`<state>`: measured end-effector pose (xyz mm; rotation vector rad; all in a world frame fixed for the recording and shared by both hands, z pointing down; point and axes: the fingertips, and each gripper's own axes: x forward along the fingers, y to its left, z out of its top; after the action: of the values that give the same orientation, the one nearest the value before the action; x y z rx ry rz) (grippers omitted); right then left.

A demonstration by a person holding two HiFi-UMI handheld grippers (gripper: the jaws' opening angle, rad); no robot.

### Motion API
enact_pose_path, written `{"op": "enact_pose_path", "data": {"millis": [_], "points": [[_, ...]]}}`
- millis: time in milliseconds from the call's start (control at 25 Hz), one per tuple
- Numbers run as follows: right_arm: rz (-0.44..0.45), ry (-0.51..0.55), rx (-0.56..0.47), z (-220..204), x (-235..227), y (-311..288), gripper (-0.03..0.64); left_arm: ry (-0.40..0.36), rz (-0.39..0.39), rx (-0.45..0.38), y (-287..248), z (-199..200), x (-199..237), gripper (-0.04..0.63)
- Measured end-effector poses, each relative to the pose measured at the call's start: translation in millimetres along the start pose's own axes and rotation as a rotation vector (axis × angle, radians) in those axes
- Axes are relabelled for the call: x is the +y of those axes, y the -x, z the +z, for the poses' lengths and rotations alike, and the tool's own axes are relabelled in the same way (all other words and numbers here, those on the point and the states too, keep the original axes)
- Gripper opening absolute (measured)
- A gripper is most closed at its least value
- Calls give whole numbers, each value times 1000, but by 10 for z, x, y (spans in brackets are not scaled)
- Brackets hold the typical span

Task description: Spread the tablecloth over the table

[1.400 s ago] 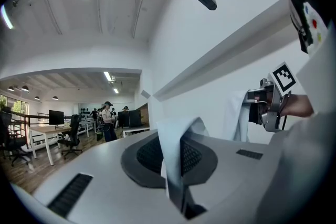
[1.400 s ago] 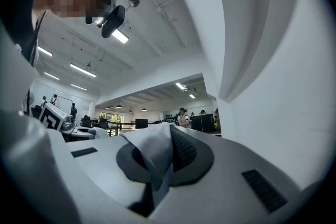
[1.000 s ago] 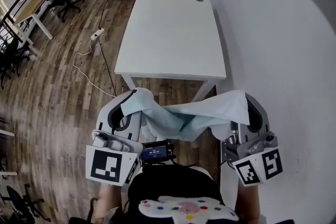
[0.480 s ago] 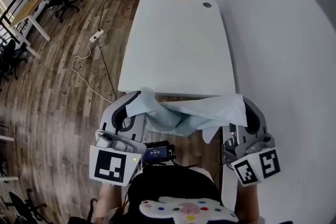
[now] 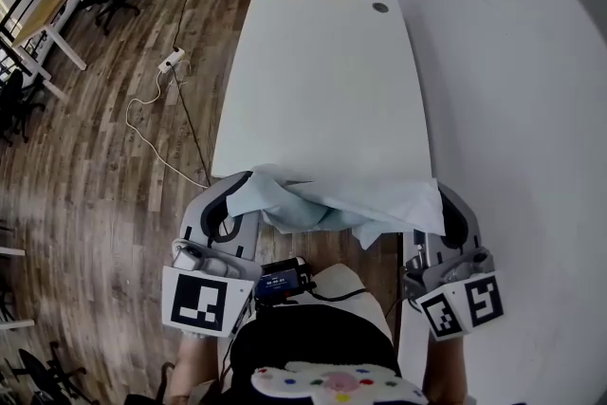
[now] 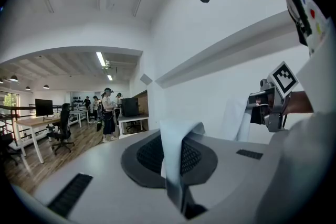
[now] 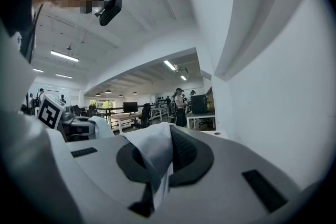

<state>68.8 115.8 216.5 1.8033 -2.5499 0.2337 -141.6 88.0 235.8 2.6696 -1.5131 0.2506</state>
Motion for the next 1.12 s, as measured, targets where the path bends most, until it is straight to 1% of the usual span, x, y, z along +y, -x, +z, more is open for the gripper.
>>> {"op": "enact_pose_path", "data": {"millis": [120,320,440,520,840,1000,1120], "points": [[4,-3,15,11,-109,-47,31,4,25,10,-47,9,34,11],[7,1,39,-16,-329,-77,31,-5,93,24,-42,7,111,11],[5,12,63,-79,-455,-134,32,-42,139,29,-43,-20,242,11],[-7,25,80,-119,-567,-161,31,-49,174,40,-37,-51,349,11],[-145,44,155,-356,-1182,-53,31,-47,343,120,152,-303,940,11],[-236,32,197,-462,-1505,92,31,-41,426,147,293,-403,1165,11],[-321,24,215,-554,-1775,221,31,-53,482,170,411,-486,1320,11]]}}
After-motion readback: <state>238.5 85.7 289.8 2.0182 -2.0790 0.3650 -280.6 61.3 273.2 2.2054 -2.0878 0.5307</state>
